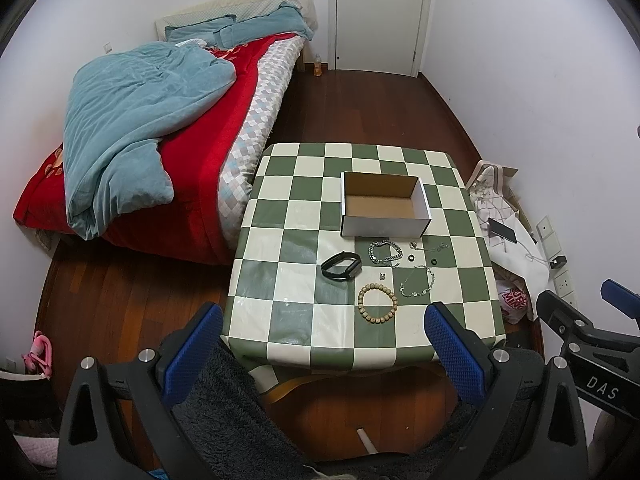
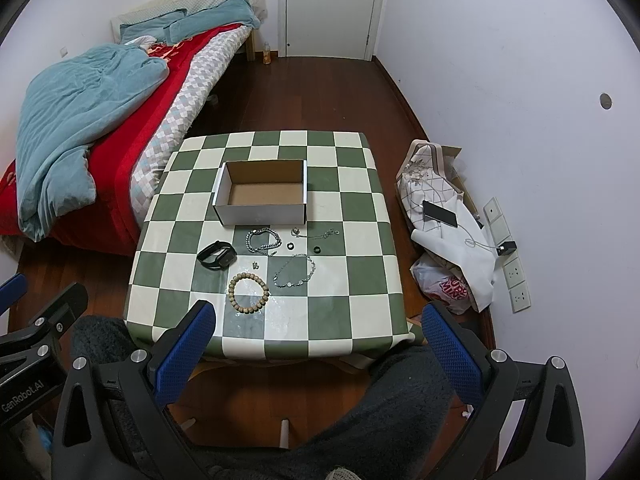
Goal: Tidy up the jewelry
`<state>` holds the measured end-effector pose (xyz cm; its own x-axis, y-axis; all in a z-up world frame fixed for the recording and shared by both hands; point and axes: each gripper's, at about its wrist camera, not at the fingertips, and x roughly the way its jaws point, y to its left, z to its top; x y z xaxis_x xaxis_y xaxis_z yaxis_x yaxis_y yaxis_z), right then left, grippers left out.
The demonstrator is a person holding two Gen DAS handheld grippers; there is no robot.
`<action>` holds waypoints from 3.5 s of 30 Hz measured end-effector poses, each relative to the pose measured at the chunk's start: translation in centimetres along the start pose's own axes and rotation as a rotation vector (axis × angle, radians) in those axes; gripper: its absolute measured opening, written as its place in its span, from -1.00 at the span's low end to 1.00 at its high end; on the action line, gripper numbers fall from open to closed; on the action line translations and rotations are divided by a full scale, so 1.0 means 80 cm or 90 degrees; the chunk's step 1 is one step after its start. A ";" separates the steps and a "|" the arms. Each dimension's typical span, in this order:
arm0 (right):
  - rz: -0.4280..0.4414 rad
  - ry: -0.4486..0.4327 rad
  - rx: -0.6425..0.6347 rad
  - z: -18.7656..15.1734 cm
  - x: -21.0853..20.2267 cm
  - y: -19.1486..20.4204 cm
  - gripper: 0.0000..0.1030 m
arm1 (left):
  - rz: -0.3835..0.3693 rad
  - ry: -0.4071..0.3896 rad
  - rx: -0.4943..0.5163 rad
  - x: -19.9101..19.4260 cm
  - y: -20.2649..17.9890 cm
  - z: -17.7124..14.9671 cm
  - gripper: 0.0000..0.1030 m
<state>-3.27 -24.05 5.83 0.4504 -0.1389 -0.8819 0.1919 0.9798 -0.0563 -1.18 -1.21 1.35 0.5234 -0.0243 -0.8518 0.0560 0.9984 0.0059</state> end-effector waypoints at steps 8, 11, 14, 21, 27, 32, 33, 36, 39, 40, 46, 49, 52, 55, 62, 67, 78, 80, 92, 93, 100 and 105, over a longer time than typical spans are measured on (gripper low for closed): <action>0.000 0.000 -0.001 -0.001 0.001 0.000 1.00 | -0.001 0.000 -0.001 -0.001 0.000 -0.001 1.00; 0.002 -0.001 0.001 0.001 0.000 0.000 1.00 | 0.000 -0.001 0.000 0.000 0.002 -0.001 1.00; 0.002 -0.004 0.009 0.002 0.001 -0.001 1.00 | 0.014 -0.006 -0.003 0.003 -0.001 0.003 1.00; -0.006 0.003 0.054 0.019 0.049 -0.020 1.00 | 0.078 0.003 -0.002 0.072 -0.007 0.038 1.00; -0.011 0.053 0.072 0.032 0.137 -0.034 1.00 | 0.102 0.039 0.009 0.158 -0.012 0.051 1.00; -0.017 0.097 0.080 0.035 0.226 -0.039 0.97 | 0.136 0.075 0.034 0.231 -0.022 0.049 1.00; -0.018 0.109 0.080 0.036 0.248 -0.039 0.94 | 0.140 0.084 0.036 0.245 -0.023 0.049 1.00; -0.021 0.150 0.078 0.035 0.309 -0.036 0.72 | 0.155 0.106 0.050 0.283 -0.027 0.048 1.00; -0.014 0.191 0.082 0.029 0.370 -0.032 0.60 | 0.175 0.111 0.080 0.313 -0.037 0.047 1.00; -0.016 0.203 0.081 0.026 0.390 -0.030 0.56 | 0.179 0.114 0.089 0.322 -0.040 0.047 1.00; -0.015 0.253 0.081 0.007 0.468 -0.018 0.23 | 0.192 0.124 0.114 0.355 -0.056 0.049 1.00; -0.002 0.243 0.074 0.001 0.476 -0.014 -0.13 | 0.196 0.124 0.128 0.364 -0.066 0.050 1.00; 0.003 0.224 0.061 -0.001 0.475 -0.011 -0.77 | 0.194 0.126 0.142 0.370 -0.078 0.050 1.00; -0.017 0.223 0.058 -0.007 0.473 -0.020 -0.93 | 0.186 0.127 0.155 0.373 -0.091 0.047 1.00; -0.055 0.240 0.118 -0.023 0.462 -0.097 -0.95 | 0.167 0.130 0.199 0.385 -0.133 0.040 1.00; -0.053 0.243 0.144 -0.027 0.459 -0.129 -0.95 | 0.137 0.150 0.245 0.406 -0.165 0.032 0.99; -0.048 0.229 0.159 -0.027 0.464 -0.137 -0.95 | 0.069 0.190 0.261 0.447 -0.203 0.032 0.67; -0.047 0.229 0.160 -0.027 0.464 -0.138 -0.95 | 0.059 0.197 0.264 0.453 -0.207 0.030 0.56; -0.046 0.227 0.161 -0.027 0.464 -0.138 -0.95 | -0.024 0.189 0.246 0.456 -0.210 0.038 -0.40; -0.046 0.227 0.161 -0.027 0.464 -0.138 -0.95 | -0.031 0.191 0.245 0.455 -0.211 0.039 -0.75; -0.041 0.229 0.163 -0.028 0.463 -0.140 -0.95 | -0.017 0.184 0.245 0.450 -0.208 0.033 -0.94; -0.035 0.226 0.170 -0.030 0.461 -0.141 -0.95 | -0.016 0.168 0.241 0.433 -0.207 0.033 -0.95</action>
<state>9.09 -39.90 -27.15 0.1154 -0.0862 -0.9896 0.4473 0.8940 -0.0257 18.25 -18.75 -26.90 0.2869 0.0151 -0.9578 0.3984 0.9074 0.1337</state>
